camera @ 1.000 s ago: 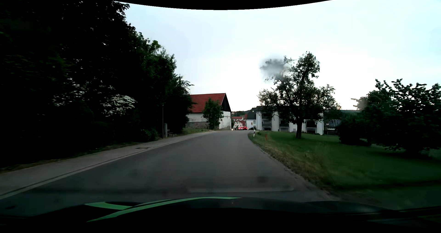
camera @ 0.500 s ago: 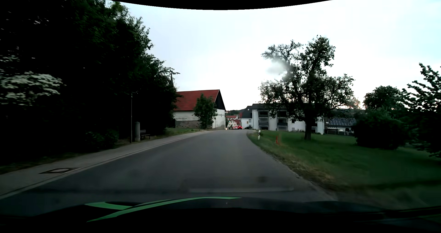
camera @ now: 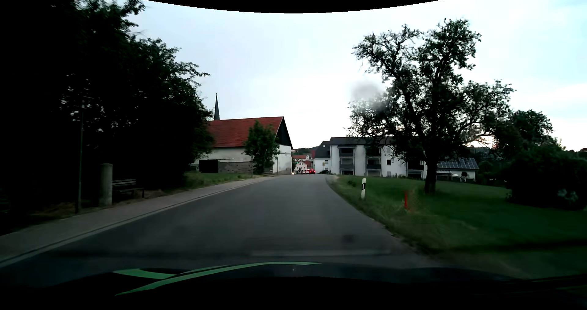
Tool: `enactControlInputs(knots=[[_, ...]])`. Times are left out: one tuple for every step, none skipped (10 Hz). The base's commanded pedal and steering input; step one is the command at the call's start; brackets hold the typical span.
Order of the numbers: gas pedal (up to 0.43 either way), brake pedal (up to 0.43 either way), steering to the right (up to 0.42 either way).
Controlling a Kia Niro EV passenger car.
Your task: Follow the waypoints while adhering to traffic rules and regulations
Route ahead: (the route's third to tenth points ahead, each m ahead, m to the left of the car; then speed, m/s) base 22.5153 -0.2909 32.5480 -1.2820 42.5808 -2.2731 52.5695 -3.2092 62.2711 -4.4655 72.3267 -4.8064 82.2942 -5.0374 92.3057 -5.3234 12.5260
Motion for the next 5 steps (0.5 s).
enactControlInputs(knots=[[0.000,0.000,0.024],[0.000,0.000,0.024],[0.000,0.000,0.024],[0.000,0.000,0.024],[0.000,0.000,0.024]])
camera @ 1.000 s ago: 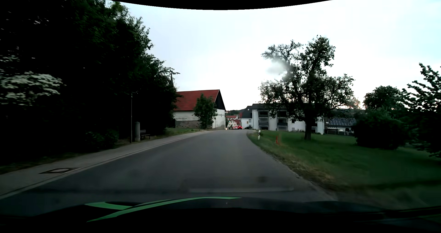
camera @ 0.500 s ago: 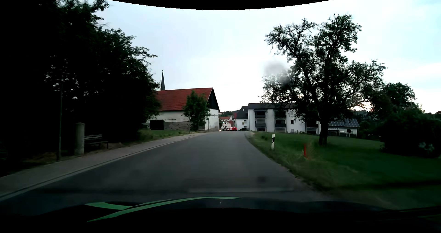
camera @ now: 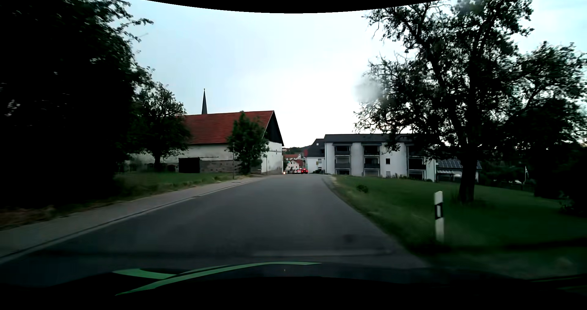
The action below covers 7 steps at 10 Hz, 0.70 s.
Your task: Follow the waypoints while adhering to traffic rules and regulations
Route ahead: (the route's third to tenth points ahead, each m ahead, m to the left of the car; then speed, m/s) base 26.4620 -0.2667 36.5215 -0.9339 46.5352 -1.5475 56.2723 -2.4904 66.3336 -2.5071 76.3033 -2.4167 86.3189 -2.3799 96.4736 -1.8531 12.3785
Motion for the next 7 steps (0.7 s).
enactControlInputs(knots=[[0.000,0.000,0.024],[0.000,0.000,0.023],[0.000,0.000,0.022],[0.000,0.000,0.021],[0.000,0.000,0.019],[0.000,0.000,0.018],[0.000,0.000,0.017]])
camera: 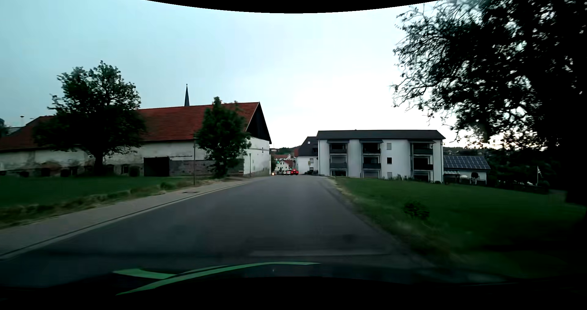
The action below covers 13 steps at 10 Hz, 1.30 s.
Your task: Follow the waypoints while adhering to traffic rules and regulations
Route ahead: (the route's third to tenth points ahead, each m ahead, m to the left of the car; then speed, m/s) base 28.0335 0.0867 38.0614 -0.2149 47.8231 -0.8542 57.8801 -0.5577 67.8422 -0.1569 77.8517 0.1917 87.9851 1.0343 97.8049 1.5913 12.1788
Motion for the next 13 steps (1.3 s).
enactControlInputs(knots=[[0.000,0.000,0.016],[0.000,0.000,0.016],[0.000,0.000,0.016],[0.000,0.012,0.015],[0.000,0.043,0.016],[0.000,0.061,0.015],[0.000,0.073,0.014],[0.000,0.079,0.012],[0.000,0.079,0.011],[0.000,0.079,0.010],[0.000,0.079,0.009],[0.000,0.079,0.008],[0.000,0.079,0.007]])
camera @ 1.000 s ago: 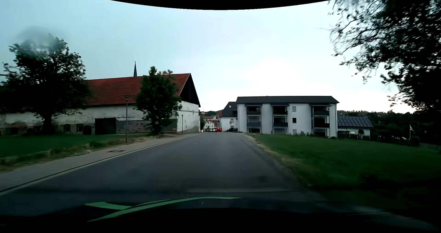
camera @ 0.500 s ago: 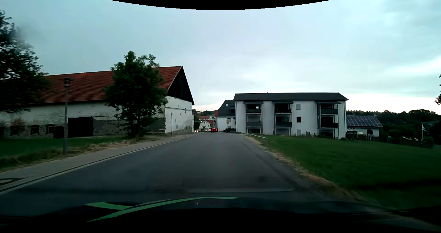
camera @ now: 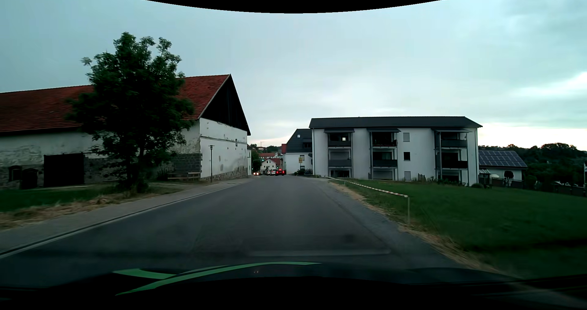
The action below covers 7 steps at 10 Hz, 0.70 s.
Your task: Follow the waypoints while adhering to traffic rules and regulations
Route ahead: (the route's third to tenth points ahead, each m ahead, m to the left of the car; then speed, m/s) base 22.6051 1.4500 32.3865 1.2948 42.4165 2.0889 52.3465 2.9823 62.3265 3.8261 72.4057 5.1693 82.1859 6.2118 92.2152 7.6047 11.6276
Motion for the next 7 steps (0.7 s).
enactControlInputs(knots=[[0.000,0.079,0.006],[0.000,0.079,0.005],[0.000,0.079,0.004],[0.000,0.079,0.002],[0.000,0.073,0.000],[0.000,0.073,-0.001],[0.000,0.067,-0.001]])
